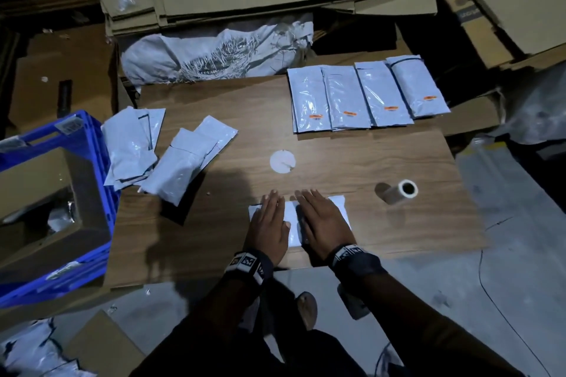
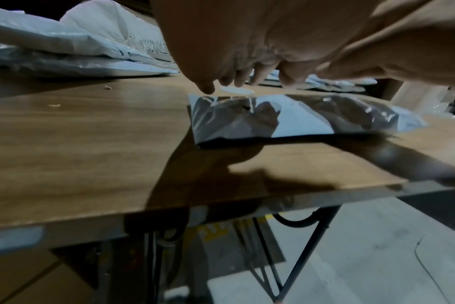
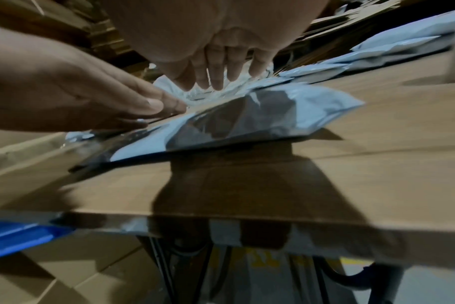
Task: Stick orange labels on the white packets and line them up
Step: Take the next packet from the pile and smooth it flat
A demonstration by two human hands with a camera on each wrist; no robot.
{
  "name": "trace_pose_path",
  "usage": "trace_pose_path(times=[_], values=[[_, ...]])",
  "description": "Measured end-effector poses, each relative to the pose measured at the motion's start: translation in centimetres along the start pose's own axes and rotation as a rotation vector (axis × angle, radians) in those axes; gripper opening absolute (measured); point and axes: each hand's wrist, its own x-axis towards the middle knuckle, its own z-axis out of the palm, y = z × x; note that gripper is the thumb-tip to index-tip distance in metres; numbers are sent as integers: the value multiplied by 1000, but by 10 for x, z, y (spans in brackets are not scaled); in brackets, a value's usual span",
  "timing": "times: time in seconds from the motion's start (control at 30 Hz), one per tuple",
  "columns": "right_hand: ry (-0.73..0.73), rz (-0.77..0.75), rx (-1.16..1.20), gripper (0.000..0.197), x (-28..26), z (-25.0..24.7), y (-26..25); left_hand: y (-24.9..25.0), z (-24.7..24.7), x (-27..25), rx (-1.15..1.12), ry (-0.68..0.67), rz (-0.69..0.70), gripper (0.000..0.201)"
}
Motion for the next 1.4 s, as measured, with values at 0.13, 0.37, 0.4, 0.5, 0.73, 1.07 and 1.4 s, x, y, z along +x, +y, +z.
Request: trace_pose_path(times=[0.13,0.37,0.4,0.5,0.73,1.07,1.4], values=[[-148,44,-95,59,16,25,4,0,11,-1,68,4,-54,74],[-217,30,-235,62,10,40,12,-15,28,3,260,-40,25,65],[-212,30,-239,62,11,41,12,-16,31,2,262,-26,34,64],[-223,34,-247,62,11,42,12,-16,35,1,275,26,19,63],[-245,48,-243,62,13,42,12,-8,31,0,286,70,22,59],[-346,105,-149,72,4,16,27,-15,15,4,225,-123,29,71],[-48,78,-321,42,18,-47,9,12,-37,24,136,97,97,58]])
